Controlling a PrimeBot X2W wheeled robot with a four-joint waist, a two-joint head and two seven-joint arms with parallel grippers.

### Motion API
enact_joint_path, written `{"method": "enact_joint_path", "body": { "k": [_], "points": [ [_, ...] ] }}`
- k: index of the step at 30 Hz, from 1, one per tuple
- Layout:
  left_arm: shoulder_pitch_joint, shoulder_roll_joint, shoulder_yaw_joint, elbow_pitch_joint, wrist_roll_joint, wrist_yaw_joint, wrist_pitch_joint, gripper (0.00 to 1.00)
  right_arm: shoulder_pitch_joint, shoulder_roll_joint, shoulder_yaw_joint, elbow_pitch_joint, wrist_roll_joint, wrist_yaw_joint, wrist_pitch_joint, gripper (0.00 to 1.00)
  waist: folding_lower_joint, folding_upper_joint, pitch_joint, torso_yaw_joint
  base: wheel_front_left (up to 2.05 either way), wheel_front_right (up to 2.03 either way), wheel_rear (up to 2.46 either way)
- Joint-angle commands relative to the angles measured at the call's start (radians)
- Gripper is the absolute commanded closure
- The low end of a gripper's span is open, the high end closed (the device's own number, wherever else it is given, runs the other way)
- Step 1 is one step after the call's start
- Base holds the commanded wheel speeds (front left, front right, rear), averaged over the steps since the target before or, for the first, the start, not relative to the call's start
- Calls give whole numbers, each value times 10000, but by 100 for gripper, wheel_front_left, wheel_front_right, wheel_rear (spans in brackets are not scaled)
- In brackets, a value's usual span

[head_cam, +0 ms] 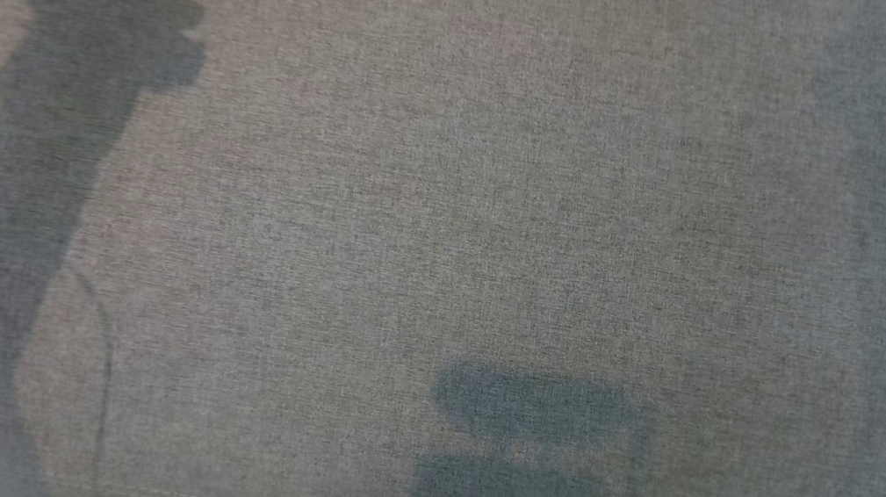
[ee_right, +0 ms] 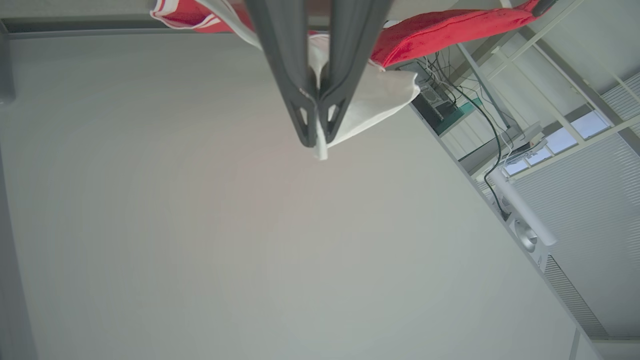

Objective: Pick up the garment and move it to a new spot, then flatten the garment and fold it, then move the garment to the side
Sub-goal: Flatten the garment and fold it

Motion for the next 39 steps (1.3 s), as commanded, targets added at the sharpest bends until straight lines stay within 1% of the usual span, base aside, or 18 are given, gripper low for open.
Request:
{"method": "enact_joint_path", "body": {
  "k": [1, 4, 8, 10, 11, 14, 18, 20, 22, 27, 30, 39],
  "points": [
    [527, 552, 454, -141, -62, -23, -27, 100, 641, 73, 232, -656, 558, 16, 469, 100, 0, 0, 153, -89, 0, 0, 0],
    [1841, 582, 617, -286, -8, -24, -28, 100, 2110, -462, 934, -1458, 1506, 16, 1561, 100, 0, 0, 82, -117, 0, 0, 0],
    [3556, 545, 570, -525, 123, -24, -28, 100, 3959, -1193, 1540, -2438, 2749, 16, 2549, 100, 0, 0, -313, -51, 0, 0, 0],
    [4231, 487, 714, -623, 202, -24, -29, 100, 4722, -1585, 1857, -2867, 3190, 16, 3108, 100, 0, 0, -578, -15, 0, 0, 0],
    [4553, 483, 662, -649, 328, -24, -29, 100, 5100, -1679, 1908, -3020, 3585, 16, 3378, 100, 0, 0, -736, 11, 0, 0, 0],
    [5411, 330, 902, -657, 521, -24, -29, 100, 6038, -2095, 2126, -3312, 4369, 16, 4233, 100, 0, 0, -1224, 69, 0, 0, 0],
    [6416, 74, 961, -625, 681, -24, -29, 100, 7012, -2479, 2344, -3417, 4894, 16, 4949, 100, 0, 0, -1961, 157, 0, 0, 0],
    [6815, 50, 818, -595, 750, -24, -29, 100, 7427, -2579, 2429, -3388, 5133, 16, 5244, 100, 0, 0, -2344, 188, 0, 0, 0],
    [7135, 143, 505, -516, 752, -24, -29, 100, 7747, -2703, 2508, -3391, 5260, 16, 5494, 100, 0, 0, -2707, 218, 0, 0, 0],
    [7741, 459, -448, -263, 343, -24, -29, 100, 8628, -2954, 2666, -3188, 5717, 16, 6158, 100, 0, 0, -3545, 323, 0, 0, 0],
    [7968, 588, -937, -121, 6, -24, -29, 100, 9130, -3039, 2669, -3110, 5869, 16, 6240, 100, 0, 0, -3923, 406, 0, 0, 0],
    [8442, 863, -1368, -34, -400, -25, -30, 100, 10226, -3125, 2790, -3194, 5960, 16, 6226, 100, 0, 0, -4619, 531, 0, 0, 0]
  ]
}}
